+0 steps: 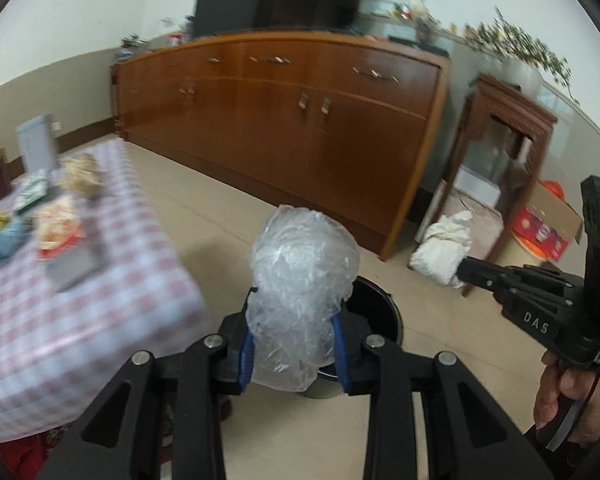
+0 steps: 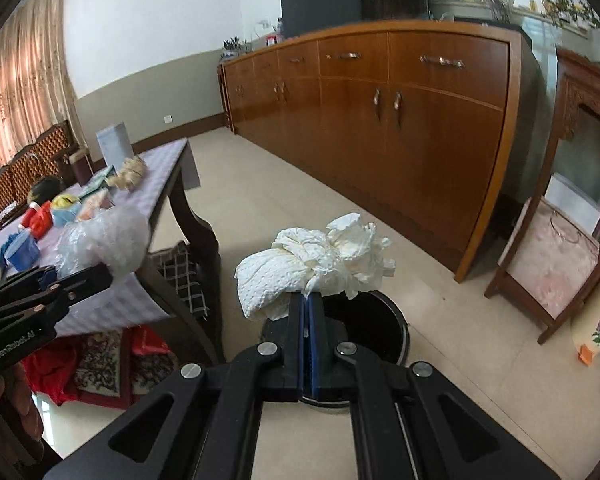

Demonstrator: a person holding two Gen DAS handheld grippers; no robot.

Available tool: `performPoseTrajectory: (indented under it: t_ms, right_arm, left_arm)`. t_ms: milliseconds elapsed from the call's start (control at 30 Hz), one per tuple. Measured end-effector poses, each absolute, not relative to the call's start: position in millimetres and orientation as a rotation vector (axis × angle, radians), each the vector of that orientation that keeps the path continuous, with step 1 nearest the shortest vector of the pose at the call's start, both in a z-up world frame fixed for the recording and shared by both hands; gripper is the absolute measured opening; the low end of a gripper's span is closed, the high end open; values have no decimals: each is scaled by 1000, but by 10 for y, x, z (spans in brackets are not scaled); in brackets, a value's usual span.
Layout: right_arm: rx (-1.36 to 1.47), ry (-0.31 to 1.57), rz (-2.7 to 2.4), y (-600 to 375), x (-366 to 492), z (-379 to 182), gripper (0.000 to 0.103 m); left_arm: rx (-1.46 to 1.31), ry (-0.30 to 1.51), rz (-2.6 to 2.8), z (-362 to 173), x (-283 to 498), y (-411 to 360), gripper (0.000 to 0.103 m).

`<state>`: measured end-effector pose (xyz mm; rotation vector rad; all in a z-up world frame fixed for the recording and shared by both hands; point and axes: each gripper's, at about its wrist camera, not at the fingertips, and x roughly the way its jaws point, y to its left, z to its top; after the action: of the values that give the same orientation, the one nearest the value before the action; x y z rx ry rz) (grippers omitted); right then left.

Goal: Collect trash
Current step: 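Carry the plastic bag and tissue in both tools over the black bin, then open both tools to drop the bag and tissue into the bin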

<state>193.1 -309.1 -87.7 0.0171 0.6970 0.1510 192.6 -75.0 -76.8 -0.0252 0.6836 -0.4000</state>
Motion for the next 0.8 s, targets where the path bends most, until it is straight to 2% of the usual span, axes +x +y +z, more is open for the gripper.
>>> performPoseTrajectory:
  t_ms: [500, 567, 600, 633, 667, 700, 733, 800]
  right_arm:
    - [-8, 869, 223, -3531, 2573, -1821, 2]
    - [-14, 927, 274, -3536, 2750, -2074, 3]
    - [-34, 970, 270, -3542, 2841, -2246, 4]
    - [-50, 1011, 246, -3571, 2907, -2414, 15]
    - [-51, 1037, 242, -3604, 2925, -2514, 42]
    - [-56, 1048, 227, -3637, 2919, -2576, 57]
    - [-51, 1045, 200, -3677, 2900, -2601, 71]
    - [-38, 1036, 187, -3681, 2880, -2567, 74]
  left_arm:
    - [-40, 881, -516, -1591, 2540, -1433, 35]
    - [-75, 931, -563, -1777, 2670, -1503, 47]
    - [-91, 973, -572, -1891, 2742, -1519, 74]
    - [-91, 1032, -539, -2033, 2810, -1520, 88]
    - [-86, 1047, -507, -2072, 2820, -1491, 89]
    - [-80, 1050, -470, -2103, 2814, -1441, 91]
    - [-78, 1051, -432, -2118, 2793, -1380, 97]
    - [-72, 1046, -388, -2114, 2731, -1283, 101]
